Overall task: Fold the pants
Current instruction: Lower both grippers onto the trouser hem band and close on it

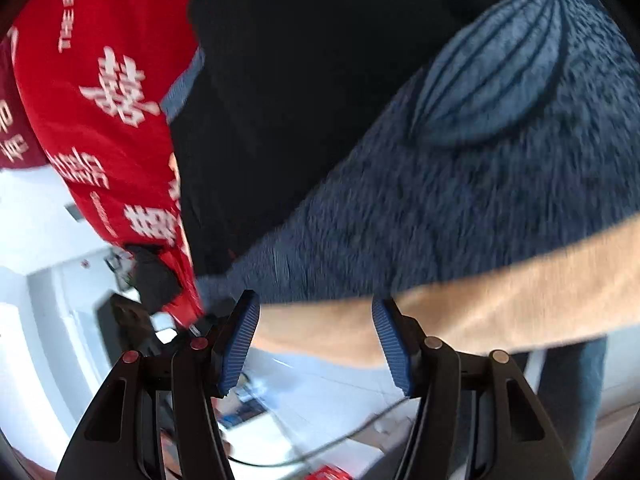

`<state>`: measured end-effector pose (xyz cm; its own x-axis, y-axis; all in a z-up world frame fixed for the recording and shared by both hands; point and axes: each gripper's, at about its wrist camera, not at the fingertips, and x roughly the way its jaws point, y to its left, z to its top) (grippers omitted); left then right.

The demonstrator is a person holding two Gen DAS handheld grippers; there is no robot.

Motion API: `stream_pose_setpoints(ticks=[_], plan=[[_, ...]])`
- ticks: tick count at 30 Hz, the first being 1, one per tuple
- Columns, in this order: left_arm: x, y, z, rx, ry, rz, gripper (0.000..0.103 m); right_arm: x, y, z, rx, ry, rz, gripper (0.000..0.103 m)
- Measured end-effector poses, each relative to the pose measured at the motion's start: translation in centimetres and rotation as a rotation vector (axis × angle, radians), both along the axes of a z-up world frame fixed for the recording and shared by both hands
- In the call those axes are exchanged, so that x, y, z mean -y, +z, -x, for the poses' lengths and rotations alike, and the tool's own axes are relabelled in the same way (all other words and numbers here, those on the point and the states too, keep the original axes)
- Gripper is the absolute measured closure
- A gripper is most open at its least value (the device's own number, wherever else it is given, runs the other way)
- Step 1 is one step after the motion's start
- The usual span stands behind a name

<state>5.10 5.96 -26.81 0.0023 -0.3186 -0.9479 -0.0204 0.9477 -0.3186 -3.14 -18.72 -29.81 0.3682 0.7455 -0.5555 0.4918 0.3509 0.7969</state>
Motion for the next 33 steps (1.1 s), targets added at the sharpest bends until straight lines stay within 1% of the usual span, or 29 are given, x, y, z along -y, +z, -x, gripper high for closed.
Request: stream_pose_setpoints(ticks=[1, 2, 5, 7, 9, 12, 14, 16, 17, 18, 19, 20, 21, 22, 25, 29, 31, 32, 33], plan=[[0.1, -0.1, 0.0, -0.005, 0.005, 0.013, 0.01, 0.3, 0.3, -0.3, 0.022, -0.019, -0.019, 0.039], [0.2, -0.2, -0.4, -0.013, 0.022, 0.052, 0.01, 0.6, 1.1, -0.8, 0.058, -0.033, -0.032, 0.039], [0.6, 0.5, -1.2, -0.001, 0.077, 0.13, 0.01, 1.1, 4.9, -2.5, 0.167, -0.035, -0.043, 0.039], [0.8, 0.8, -2.0, 0.009, 0.115, 0.149, 0.01, 1.2, 7.3, -3.6, 0.216, -0.009, -0.034, 0.039], [0.7, 0.9, -2.8, 0.027, 0.171, 0.13, 0.01, 1.3, 7.9, -3.8, 0.225, 0.003, -0.038, 0.039], [0.7, 0.5, -3.5, 0.028, 0.198, 0.099, 0.01, 1.9, 7.0, -3.6, 0.183, 0.008, -0.008, 0.039], [1.1, 0.2, -3.6, 0.026, 0.185, 0.074, 0.011, 3.9, 5.3, -2.0, 0.134, -0.03, 0.02, 0.039], [1.8, 0.1, -4.6, 0.03, 0.158, 0.043, 0.016, 5.7, 4.0, -0.7, 0.098, -0.096, 0.009, 0.039], [2.2, 0.1, -4.6, 0.032, 0.139, 0.024, 0.018, 6.6, 3.4, -0.1, 0.083, -0.133, -0.002, 0.039], [1.5, 0.1, -5.0, 0.035, 0.131, 0.017, 0.019, 7.4, 2.8, 0.5, 0.077, -0.17, -0.032, 0.042], [1.7, 0.1, -5.1, 0.033, 0.119, -0.006, 0.024, 7.8, 2.5, 0.7, 0.076, -0.199, -0.068, 0.043], [2.0, 0.0, -5.4, 0.028, 0.11, -0.018, 0.027, 8.1, 2.2, 0.9, 0.069, -0.224, -0.097, 0.044], [1.9, 0.1, -5.4, 0.025, 0.105, -0.019, 0.028, 8.3, 2.0, 1.0, 0.058, -0.249, -0.123, 0.044], [2.0, 0.2, -5.6, 0.018, 0.101, -0.022, 0.032, 8.3, 1.9, 1.3, 0.044, -0.283, -0.151, 0.044], [1.5, 0.1, -5.7, -0.006, 0.097, -0.005, 0.033, 7.9, 1.3, 1.9, 0.013, -0.355, -0.199, 0.044], [1.2, -0.3, -5.8, -0.019, 0.106, 0.005, 0.033, 9.3, 2.1, 2.7, -0.042, -0.34, -0.095, 0.044], [1.5, -0.3, -5.8, -0.013, 0.091, -0.006, 0.033, 10.3, 1.9, 3.3, -0.06, -0.367, -0.082, 0.044], [1.8, -0.3, -5.7, -0.009, 0.083, -0.018, 0.033, 10.9, 1.4, 4.3, -0.059, -0.38, -0.084, 0.045], [2.2, -0.3, -5.7, -0.002, 0.067, -0.04, 0.033, 11.2, 1.3, 4.1, -0.056, -0.398, -0.096, 0.048]])
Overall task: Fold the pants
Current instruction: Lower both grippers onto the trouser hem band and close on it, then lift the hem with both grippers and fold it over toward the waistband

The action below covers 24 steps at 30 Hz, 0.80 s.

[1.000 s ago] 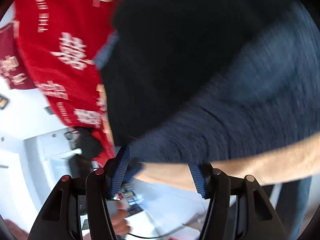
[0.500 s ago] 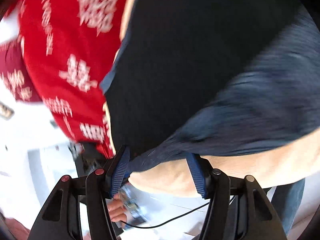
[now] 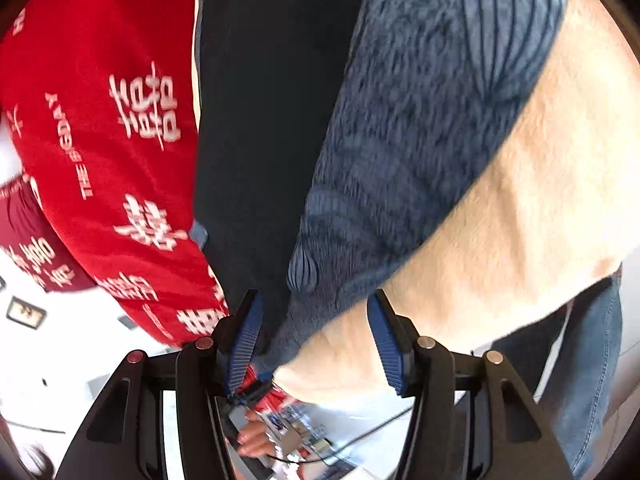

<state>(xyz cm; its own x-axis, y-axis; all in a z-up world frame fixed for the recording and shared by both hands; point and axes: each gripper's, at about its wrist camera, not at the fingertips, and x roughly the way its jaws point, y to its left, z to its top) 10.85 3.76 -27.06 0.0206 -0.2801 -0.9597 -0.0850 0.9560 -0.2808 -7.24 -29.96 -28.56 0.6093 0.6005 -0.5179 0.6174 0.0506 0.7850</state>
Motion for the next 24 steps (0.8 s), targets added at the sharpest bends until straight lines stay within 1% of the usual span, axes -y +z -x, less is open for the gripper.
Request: stream_pose_setpoints(ticks=[1, 2, 3, 4, 5, 7, 10, 11, 13, 15, 16, 17, 18, 20, 21, 22, 23, 24], plan=[[0.2, 0.1, 0.1, 0.003, -0.008, -0.007, 0.043, 0.2, -0.1, -0.4, 0.016, -0.015, -0.016, 0.073], [0.4, 0.3, 0.1, 0.016, -0.017, -0.025, 0.064, 0.3, -0.1, -0.5, 0.024, -0.018, -0.026, 0.096], [0.5, 0.5, -0.2, 0.017, -0.03, -0.006, 0.072, 0.4, 0.1, -0.9, 0.021, -0.013, -0.014, 0.097], [0.4, 0.6, -0.4, 0.012, -0.021, 0.013, 0.082, 0.4, 0.7, -1.0, 0.022, 0.0, 0.004, 0.097], [0.0, 0.9, -0.7, 0.006, -0.006, 0.043, 0.083, 0.5, 1.7, -1.2, 0.03, 0.022, 0.03, 0.097], [-0.7, 2.3, -1.5, 0.014, 0.023, 0.103, 0.085, 0.7, 4.0, -1.6, 0.056, 0.067, 0.076, 0.097], [-0.6, 4.9, -2.8, 0.057, 0.026, 0.129, 0.085, 1.5, 7.8, -3.5, 0.112, 0.134, 0.138, 0.097], [0.0, 6.3, -3.7, 0.087, 0.019, 0.132, 0.085, 2.1, 9.3, -4.7, 0.141, 0.169, 0.167, 0.097], [0.7, 7.8, -5.0, 0.13, 0.012, 0.134, 0.085, 3.0, 11.5, -7.7, 0.189, 0.217, 0.2, 0.097], [1.6, 9.6, -7.5, 0.195, 0.011, 0.131, 0.085, 3.9, 13.0, -10.5, 0.228, 0.258, 0.225, 0.097], [1.8, 10.1, -8.8, 0.219, 0.015, 0.131, 0.085, 4.6, 13.8, -13.0, 0.251, 0.292, 0.24, 0.096], [2.4, 10.6, -10.9, 0.254, 0.028, 0.129, 0.085, 4.9, 14.0, -14.5, 0.262, 0.317, 0.251, 0.096], [2.8, 10.7, -12.4, 0.27, 0.036, 0.119, 0.085, 5.5, 14.2, -16.8, 0.27, 0.352, 0.272, 0.096], [3.9, 10.3, -16.5, 0.301, 0.064, 0.074, 0.084, 6.4, 13.8, -22.0, 0.276, 0.416, 0.297, 0.094], [4.3, 9.8, -18.0, 0.304, 0.069, 0.058, 0.084, 6.7, 13.5, -24.1, 0.277, 0.44, 0.305, 0.094], [5.2, 8.8, -20.2, 0.308, 0.07, 0.03, 0.084, 7.1, 12.8, -26.9, 0.271, 0.477, 0.325, 0.093], [5.7, 7.8, -21.7, 0.31, 0.062, -0.004, 0.084, 7.3, 12.4, -28.4, 0.264, 0.5, 0.34, 0.093], [6.2, 6.7, -22.8, 0.303, 0.052, -0.032, 0.084, 7.4, 11.4, -30.8, 0.245, 0.536, 0.361, 0.093]])
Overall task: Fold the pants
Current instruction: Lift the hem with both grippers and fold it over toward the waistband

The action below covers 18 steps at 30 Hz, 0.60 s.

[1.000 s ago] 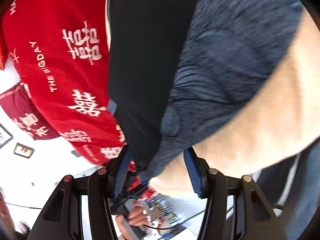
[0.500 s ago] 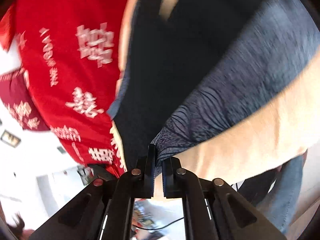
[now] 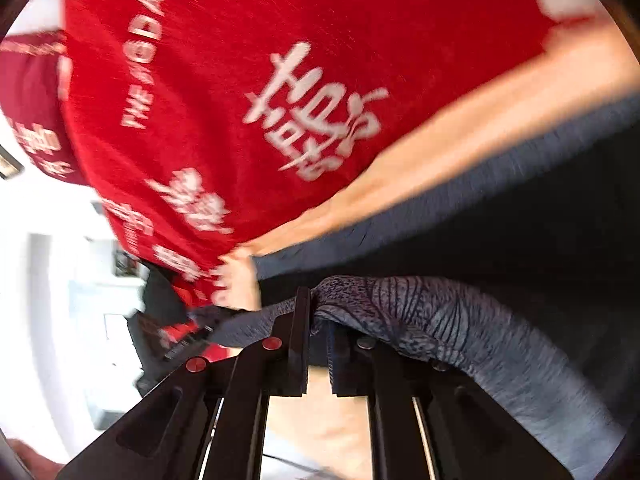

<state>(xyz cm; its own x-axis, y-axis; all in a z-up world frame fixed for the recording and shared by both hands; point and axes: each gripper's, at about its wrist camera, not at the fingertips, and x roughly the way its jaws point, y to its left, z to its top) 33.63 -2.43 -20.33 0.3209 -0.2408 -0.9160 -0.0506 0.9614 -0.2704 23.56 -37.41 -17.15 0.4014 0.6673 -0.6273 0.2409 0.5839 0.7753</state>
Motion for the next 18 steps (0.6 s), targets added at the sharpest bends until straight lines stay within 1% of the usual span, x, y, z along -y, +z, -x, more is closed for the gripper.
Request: stream_pose_setpoints(ticks=[1, 2, 3, 4, 5, 7, 8, 9, 10, 11, 12, 13, 14, 15, 16, 17, 18], plan=[[0.5, -1.1, -0.9, -0.011, -0.006, -0.027, 0.084, 0.1, -1.4, -2.1, -0.026, 0.018, 0.02, 0.093], [1.4, -3.1, -2.4, -0.034, -0.013, -0.068, 0.083, 0.3, -2.8, -3.4, -0.051, 0.034, 0.033, 0.093], [1.4, -4.3, -2.7, -0.055, -0.009, -0.094, 0.081, 0.4, -4.1, -4.3, -0.075, 0.048, 0.048, 0.093], [1.5, -5.4, -3.3, -0.079, -0.002, -0.113, 0.081, 0.4, -6.0, -5.4, -0.113, 0.063, 0.065, 0.093], [1.6, -6.3, -3.9, -0.101, 0.006, -0.118, 0.08, 0.5, -7.0, -5.9, -0.135, 0.07, 0.069, 0.093], [1.6, -6.5, -4.3, -0.121, 0.023, -0.115, 0.08, 0.7, -9.5, -6.7, -0.185, 0.079, 0.08, 0.093], [1.5, -6.1, -4.3, -0.13, 0.024, -0.112, 0.078, 0.9, -9.8, -6.7, -0.186, 0.073, 0.072, 0.093], [1.1, -5.1, -4.1, -0.125, 0.025, -0.109, 0.074, 1.0, -9.8, -6.8, -0.188, 0.066, 0.063, 0.092], [0.7, -4.1, -3.9, -0.108, 0.031, -0.125, 0.056, 1.0, -9.7, -6.8, -0.187, 0.071, 0.061, 0.083], [0.4, -2.7, -3.4, -0.079, 0.043, -0.174, 0.032, 0.8, -9.3, -6.8, -0.176, 0.082, 0.063, 0.061], [0.0, -1.1, -2.7, -0.042, 0.05, -0.22, 0.023, 0.7, -8.5, -6.7, -0.155, 0.098, 0.072, 0.046], [-0.1, -0.3, -2.3, -0.023, 0.049, -0.238, 0.019, 0.2, -7.5, -6.7, -0.138, 0.108, 0.083, 0.023], [-0.1, 0.4, -1.8, -0.006, 0.035, -0.259, 0.019, -0.1, -6.1, -6.3, -0.123, 0.113, 0.105, 0.021], [0.4, 0.5, -1.5, -0.01, 0.003, -0.283, 0.019, -0.6, -5.0, -6.1, -0.114, 0.119, 0.14, 0.021], [0.7, 0.1, -1.3, -0.021, -0.023, -0.301, 0.019, -1.4, -4.2, -5.9, -0.102, 0.14, 0.169, 0.021], [1.5, -0.8, -1.2, -0.038, -0.053, -0.327, 0.019, -2.8, -3.2, -5.7, -0.08, 0.187, 0.209, 0.022], [2.0, -1.8, -1.2, -0.056, -0.069, -0.344, 0.019, -4.2, -2.7, -5.7, -0.063, 0.227, 0.245, 0.026]])
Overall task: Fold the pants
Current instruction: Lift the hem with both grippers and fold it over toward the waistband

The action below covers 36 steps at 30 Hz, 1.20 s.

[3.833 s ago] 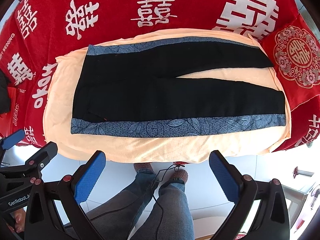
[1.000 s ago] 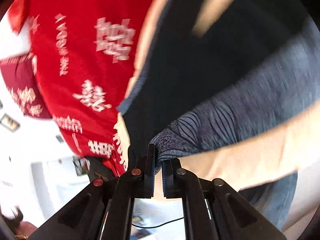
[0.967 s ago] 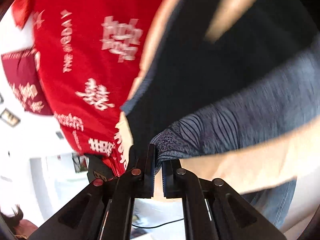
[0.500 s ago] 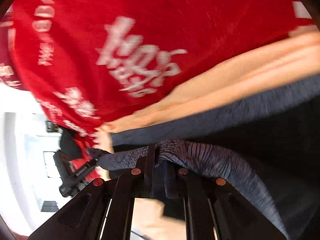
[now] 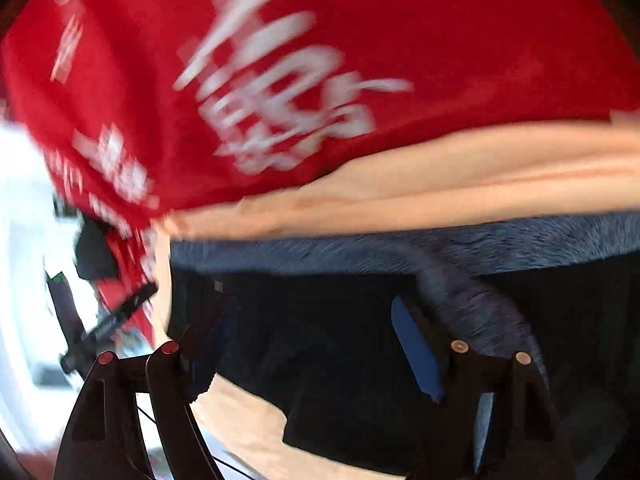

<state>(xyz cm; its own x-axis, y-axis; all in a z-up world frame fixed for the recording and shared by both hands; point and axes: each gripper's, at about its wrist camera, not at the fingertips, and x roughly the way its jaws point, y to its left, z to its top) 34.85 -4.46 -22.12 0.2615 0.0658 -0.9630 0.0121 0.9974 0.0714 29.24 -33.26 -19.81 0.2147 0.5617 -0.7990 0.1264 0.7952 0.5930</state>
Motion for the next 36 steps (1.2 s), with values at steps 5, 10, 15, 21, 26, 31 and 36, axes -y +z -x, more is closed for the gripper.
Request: stream_pose_setpoints(ticks=[5, 10, 15, 21, 26, 31, 36], plan=[[3.3, -5.5, -0.6, -0.048, -0.015, -0.058, 0.018, -5.7, -2.3, -1.8, 0.001, 0.192, 0.182, 0.053], [3.9, -6.3, -0.6, -0.009, -0.02, -0.1, 0.013, -4.7, -3.8, -3.8, 0.045, 0.176, 0.311, 0.062], [4.8, -4.8, 0.1, -0.046, -0.014, -0.086, 0.013, -0.1, -0.6, -2.3, 0.056, 0.051, 0.224, 0.049], [8.8, -1.9, 3.1, -0.068, -0.06, -0.07, 0.013, 5.2, 2.7, 4.9, 0.055, -0.004, 0.206, 0.04], [14.6, -0.4, 6.9, -0.093, -0.162, -0.031, 0.013, 9.2, 3.8, 11.9, 0.018, -0.094, 0.247, 0.04], [20.2, 0.1, 11.4, -0.127, -0.333, 0.053, 0.013, 12.7, 4.5, 21.5, -0.054, -0.274, 0.265, 0.04], [25.4, -0.1, 15.3, -0.166, -0.475, 0.136, 0.013, 15.3, 3.3, 32.5, -0.166, -0.477, 0.289, 0.04]])
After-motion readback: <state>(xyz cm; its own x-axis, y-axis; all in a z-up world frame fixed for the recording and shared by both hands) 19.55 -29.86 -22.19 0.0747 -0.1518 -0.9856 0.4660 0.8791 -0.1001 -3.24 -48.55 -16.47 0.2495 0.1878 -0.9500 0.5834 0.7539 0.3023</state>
